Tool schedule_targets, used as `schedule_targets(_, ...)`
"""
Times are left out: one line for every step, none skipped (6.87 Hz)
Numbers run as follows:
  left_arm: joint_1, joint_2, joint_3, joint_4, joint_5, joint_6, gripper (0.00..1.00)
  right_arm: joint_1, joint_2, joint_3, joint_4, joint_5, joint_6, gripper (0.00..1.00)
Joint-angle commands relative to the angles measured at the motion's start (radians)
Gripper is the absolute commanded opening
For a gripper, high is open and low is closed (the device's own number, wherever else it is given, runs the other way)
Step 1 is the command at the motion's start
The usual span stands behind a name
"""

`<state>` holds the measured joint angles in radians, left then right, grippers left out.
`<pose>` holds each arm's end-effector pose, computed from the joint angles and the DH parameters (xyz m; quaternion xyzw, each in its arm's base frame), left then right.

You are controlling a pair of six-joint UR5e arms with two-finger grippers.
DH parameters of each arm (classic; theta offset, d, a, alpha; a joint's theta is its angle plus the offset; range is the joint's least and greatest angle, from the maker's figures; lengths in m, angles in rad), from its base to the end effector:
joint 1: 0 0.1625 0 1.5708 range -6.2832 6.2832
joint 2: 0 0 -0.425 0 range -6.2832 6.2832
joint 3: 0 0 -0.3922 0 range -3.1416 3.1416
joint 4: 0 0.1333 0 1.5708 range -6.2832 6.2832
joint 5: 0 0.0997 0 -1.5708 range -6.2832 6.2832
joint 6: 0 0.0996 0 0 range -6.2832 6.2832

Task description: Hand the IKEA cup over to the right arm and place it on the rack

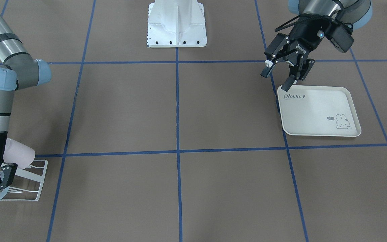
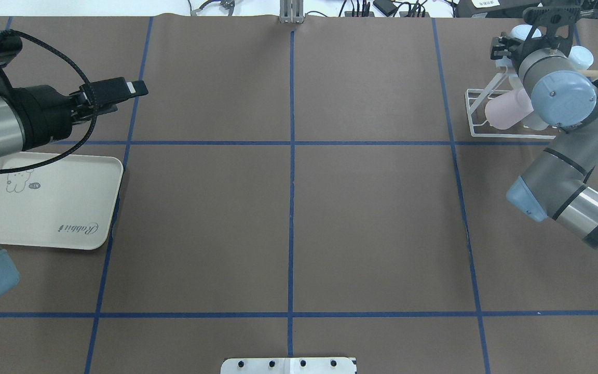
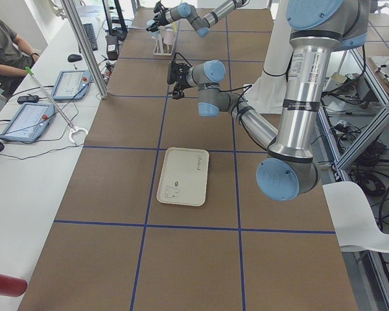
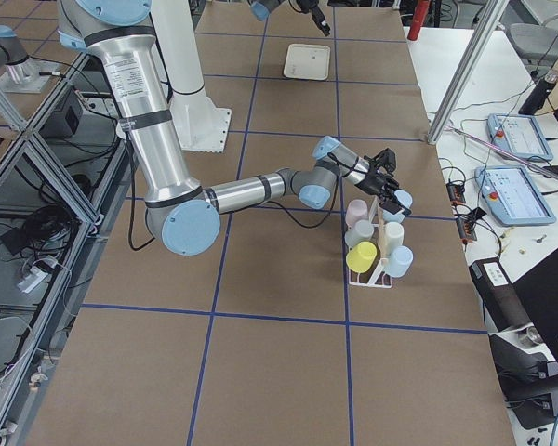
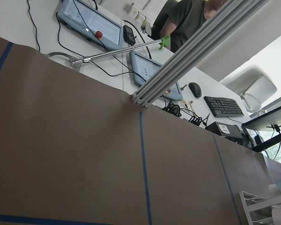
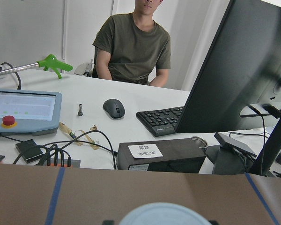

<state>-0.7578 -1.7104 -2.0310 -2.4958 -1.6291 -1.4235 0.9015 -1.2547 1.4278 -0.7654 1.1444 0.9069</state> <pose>0.2659 -0.4272 0.2670 0.2829 0.6301 -0.1980 0.6955 -0.2660 -0.6175 0.4668 0.4563 -0.1940 0.2010 0.8448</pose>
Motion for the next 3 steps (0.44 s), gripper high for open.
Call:
schedule_targets(0.0, 0.0, 0.0, 0.0, 0.001, 0.0, 1.0, -0.007, 0.0, -0.003, 0.0, 0.0, 0.001, 0.0)
schedule_targets(0.0, 0.0, 0.0, 0.0, 0.0, -0.002, 1.0, -0.01, 0.0, -0.006, 0.0, 0.0, 0.001, 0.0)
schedule_targets(0.0, 0.0, 0.0, 0.0, 0.0, -0.002, 1.0, -0.01, 0.0, -0.004, 0.0, 0.001, 0.001, 0.0)
